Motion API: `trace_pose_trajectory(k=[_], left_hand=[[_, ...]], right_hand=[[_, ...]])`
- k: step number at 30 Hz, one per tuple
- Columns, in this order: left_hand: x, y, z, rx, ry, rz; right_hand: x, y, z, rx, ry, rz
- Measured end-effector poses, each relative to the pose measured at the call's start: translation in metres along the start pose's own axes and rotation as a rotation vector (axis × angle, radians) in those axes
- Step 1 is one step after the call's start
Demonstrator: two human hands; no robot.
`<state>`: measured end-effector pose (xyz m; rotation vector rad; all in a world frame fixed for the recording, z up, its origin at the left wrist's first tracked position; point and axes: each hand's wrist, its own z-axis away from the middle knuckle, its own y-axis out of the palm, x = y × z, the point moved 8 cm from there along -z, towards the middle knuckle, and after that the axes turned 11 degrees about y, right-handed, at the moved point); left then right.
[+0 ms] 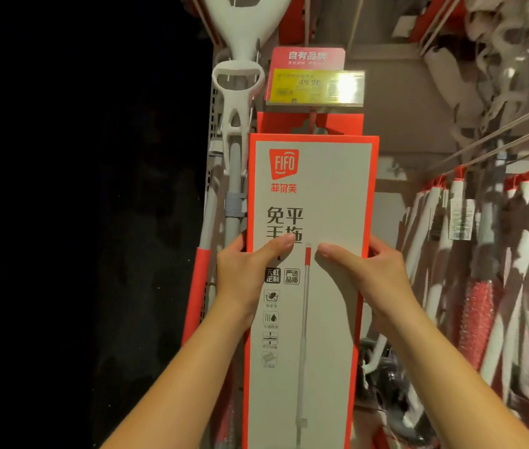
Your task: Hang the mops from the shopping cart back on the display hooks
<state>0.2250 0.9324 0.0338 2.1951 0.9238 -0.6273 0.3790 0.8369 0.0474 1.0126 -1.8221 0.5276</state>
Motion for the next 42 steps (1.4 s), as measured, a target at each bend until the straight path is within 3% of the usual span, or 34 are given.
trace_pose_trajectory(k=[7, 14, 26, 32, 37, 42], left_hand=[[0.031, -0.002, -0.018, 0.030, -0.083, 0.025], [0.045, -0.014, -0.029, 0.023, -0.010, -0.133], [0.044, -0.015, -0.008, 0.038, 0.047, -0.217], [0.041, -0.018, 0.018, 0.009, 0.062, -0.326], [0.025, -0.014, 0.034, 0.067, 0.037, -0.349], [-0.001, -0.015, 0.049, 0.166, 0.023, -0.502]], right_hand=[[-0.021, -0.001, -0.014, -0.065, 0.042, 0.017], [-0.033, -0.005, -0.024, -0.148, 0.028, 0.125], [-0.040, -0.002, -0.012, -0.101, 0.013, 0.263], [-0.049, -0.010, 0.006, 0.000, 0.069, 0.273], [-0.038, -0.006, 0.023, 0.100, 0.093, 0.375], [-0.015, -0.011, 0.050, 0.064, 0.127, 0.524]])
